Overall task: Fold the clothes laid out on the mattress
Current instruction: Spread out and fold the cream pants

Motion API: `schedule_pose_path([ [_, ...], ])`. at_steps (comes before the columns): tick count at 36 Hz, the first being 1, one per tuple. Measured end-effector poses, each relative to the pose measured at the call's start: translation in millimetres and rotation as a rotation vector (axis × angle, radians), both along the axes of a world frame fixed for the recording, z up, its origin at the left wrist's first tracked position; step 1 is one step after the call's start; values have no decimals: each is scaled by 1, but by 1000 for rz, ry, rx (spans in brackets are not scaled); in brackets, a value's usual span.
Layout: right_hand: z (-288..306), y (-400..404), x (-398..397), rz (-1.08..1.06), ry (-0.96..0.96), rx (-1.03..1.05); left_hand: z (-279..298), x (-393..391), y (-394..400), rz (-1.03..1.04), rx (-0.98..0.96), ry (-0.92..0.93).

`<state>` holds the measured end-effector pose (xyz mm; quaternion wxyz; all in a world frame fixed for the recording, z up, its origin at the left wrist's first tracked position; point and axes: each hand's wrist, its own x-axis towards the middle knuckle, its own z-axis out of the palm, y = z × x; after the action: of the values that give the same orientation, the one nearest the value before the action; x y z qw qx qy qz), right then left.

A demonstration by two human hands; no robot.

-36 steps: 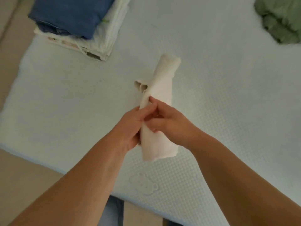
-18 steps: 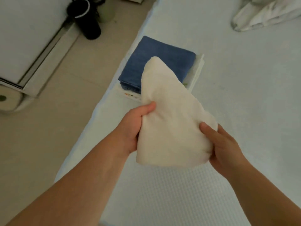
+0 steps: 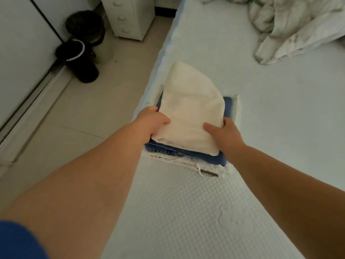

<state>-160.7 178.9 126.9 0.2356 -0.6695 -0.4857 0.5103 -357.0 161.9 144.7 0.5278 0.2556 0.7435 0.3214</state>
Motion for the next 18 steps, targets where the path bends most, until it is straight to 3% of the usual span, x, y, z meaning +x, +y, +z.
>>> schedule_pose_path([
  [3, -12, -4, 2, -10, -113, 60, -23, 5, -10, 26, 69, 243],
  [8, -5, -19, 8, 1, -127, 118, -24, 16, -29, 2, 158, 412],
  [14, 12, -59, 49, -38, -75, -11, 11, 54, -71, -87, 144, 733],
  [18, 15, -90, 111, -50, -87, -103, 32, 122, -106, -170, 268, 763],
])
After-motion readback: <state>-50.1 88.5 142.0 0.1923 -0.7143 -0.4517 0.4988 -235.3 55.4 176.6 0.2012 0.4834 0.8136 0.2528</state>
